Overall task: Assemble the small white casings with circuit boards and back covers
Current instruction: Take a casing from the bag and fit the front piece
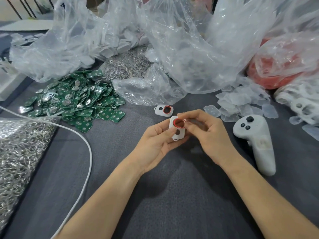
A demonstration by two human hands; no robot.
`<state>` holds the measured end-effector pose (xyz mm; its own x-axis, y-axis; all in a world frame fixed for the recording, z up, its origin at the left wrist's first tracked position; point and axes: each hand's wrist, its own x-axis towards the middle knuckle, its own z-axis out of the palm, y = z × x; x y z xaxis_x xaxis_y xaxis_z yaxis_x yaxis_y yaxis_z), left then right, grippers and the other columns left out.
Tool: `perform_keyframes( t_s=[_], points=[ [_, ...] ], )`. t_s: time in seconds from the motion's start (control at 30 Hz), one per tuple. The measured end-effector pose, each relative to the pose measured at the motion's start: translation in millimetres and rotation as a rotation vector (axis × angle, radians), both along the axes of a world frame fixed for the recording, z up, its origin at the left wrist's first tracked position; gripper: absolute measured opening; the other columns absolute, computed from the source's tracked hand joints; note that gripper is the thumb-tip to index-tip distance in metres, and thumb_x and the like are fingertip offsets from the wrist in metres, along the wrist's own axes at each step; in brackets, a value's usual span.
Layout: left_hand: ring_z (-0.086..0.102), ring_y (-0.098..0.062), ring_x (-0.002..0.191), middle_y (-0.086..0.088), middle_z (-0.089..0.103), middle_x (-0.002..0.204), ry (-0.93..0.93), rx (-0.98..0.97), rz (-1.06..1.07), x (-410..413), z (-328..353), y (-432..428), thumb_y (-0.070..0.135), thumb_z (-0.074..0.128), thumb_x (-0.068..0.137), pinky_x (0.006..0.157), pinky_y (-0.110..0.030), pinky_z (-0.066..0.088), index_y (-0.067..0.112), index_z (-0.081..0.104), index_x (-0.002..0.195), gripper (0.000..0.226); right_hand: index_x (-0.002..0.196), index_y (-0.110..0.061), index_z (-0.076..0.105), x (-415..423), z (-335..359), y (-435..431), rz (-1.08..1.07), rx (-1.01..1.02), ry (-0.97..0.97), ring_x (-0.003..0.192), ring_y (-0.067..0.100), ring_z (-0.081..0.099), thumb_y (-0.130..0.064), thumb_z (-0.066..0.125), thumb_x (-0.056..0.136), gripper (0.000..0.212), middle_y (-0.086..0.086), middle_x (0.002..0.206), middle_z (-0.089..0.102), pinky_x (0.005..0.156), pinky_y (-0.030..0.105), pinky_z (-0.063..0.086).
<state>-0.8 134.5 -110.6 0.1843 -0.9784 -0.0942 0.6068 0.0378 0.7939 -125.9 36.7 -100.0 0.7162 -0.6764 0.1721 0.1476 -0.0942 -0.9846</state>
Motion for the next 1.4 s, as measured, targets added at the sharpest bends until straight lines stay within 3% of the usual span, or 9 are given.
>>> perform_keyframes(
  t_s=[0.1,0.2,0.3,0.47,0.57,0.7,0.93,1.17,1.4],
  points=[
    [0.06,-0.023,0.105,-0.019,0.058,0.12,-0.051,0.003,0.043,-4.2,-0.6,-1.6,0.012,0.048,0.089,0.095,-0.035,0.052,-0.001,0.05,0.131,0.043,0.095,-0.017,0.073,1.5,0.1,4.9,-0.222,-0.418,0.166,0.1,0.011,0.062,-0.006,0.068,0.085,0.016,-0.003,0.107,0.067,0.091,0.018,0.046],
    [0.061,-0.024,0.11,-0.018,0.062,0.12,-0.05,-0.001,0.043,-4.4,1.5,-0.1,0.013,0.048,0.09,0.094,-0.035,0.053,0.002,0.052,0.13,0.041,0.095,-0.014,0.076,0.1,1.5,8.2,-0.298,-0.718,0.213,0.09,0.014,0.058,-0.013,0.074,0.08,0.015,0.0,0.097,0.065,0.082,0.012,0.042],
    [0.065,-0.023,0.107,-0.019,0.063,0.122,-0.011,0.017,0.038,-4.4,2.0,0.1,0.014,0.047,0.091,0.095,-0.037,0.052,0.001,0.05,0.132,0.044,0.094,-0.01,0.075,-2.1,4.8,9.8,-0.287,-0.752,0.183,0.078,0.01,0.06,-0.009,0.075,0.079,0.015,0.003,0.09,0.067,0.071,0.012,0.046],
    [0.065,-0.021,0.105,-0.017,0.065,0.12,-0.014,0.022,0.043,-2.9,1.2,-0.4,0.014,0.048,0.09,0.092,-0.034,0.053,0.0,0.054,0.129,0.042,0.098,-0.009,0.072,-3.2,5.8,9.7,-0.318,-0.862,0.196,0.074,0.011,0.064,-0.009,0.073,0.082,0.015,0.002,0.089,0.068,0.067,0.027,0.053],
    [0.065,-0.021,0.104,-0.016,0.065,0.121,0.002,0.025,0.057,-1.7,0.0,-1.2,0.013,0.048,0.089,0.09,-0.033,0.054,0.002,0.058,0.124,0.038,0.102,-0.011,0.07,-2.8,6.0,9.8,-0.339,-0.774,0.143,0.075,0.007,0.065,-0.011,0.074,0.082,0.02,0.001,0.09,0.07,0.07,0.026,0.054],
    [0.063,-0.027,0.109,-0.019,0.063,0.124,0.004,0.02,0.058,-0.7,-0.4,-1.3,0.012,0.049,0.089,0.092,-0.034,0.054,0.003,0.062,0.119,0.034,0.107,-0.03,0.065,-1.7,10.1,11.3,-0.29,-0.569,0.053,0.075,0.007,0.066,-0.017,0.072,0.081,0.029,-0.002,0.093,0.066,0.068,0.018,0.054],
    [0.065,-0.025,0.107,-0.018,0.067,0.116,-0.032,0.028,0.036,0.0,-1.4,-0.7,0.014,0.05,0.09,0.089,-0.033,0.055,0.004,0.064,0.117,0.033,0.098,-0.01,0.074,0.2,3.7,11.2,-0.352,-0.81,0.155,0.067,0.005,0.057,-0.005,0.075,0.079,0.019,0.002,0.089,0.062,0.069,0.017,0.049],
    [0.067,-0.021,0.103,-0.016,0.07,0.111,-0.059,0.0,0.007,-1.6,-1.7,0.0,0.015,0.05,0.09,0.087,-0.03,0.055,0.006,0.066,0.116,0.031,0.095,-0.006,0.073,0.5,1.5,11.4,-0.365,-0.904,0.222,0.075,-0.003,0.047,0.002,0.075,0.075,0.022,0.005,0.088,0.061,0.073,0.003,0.04],
    [0.067,-0.022,0.105,-0.017,0.069,0.113,-0.083,0.004,0.002,-1.6,-2.7,-0.2,0.017,0.052,0.091,0.087,-0.03,0.054,0.005,0.066,0.116,0.031,0.093,-0.007,0.073,-0.7,2.8,12.1,-0.346,-0.898,0.244,0.069,0.002,0.049,0.001,0.075,0.074,0.021,0.004,0.086,0.06,0.069,0.007,0.042]
  ],
)
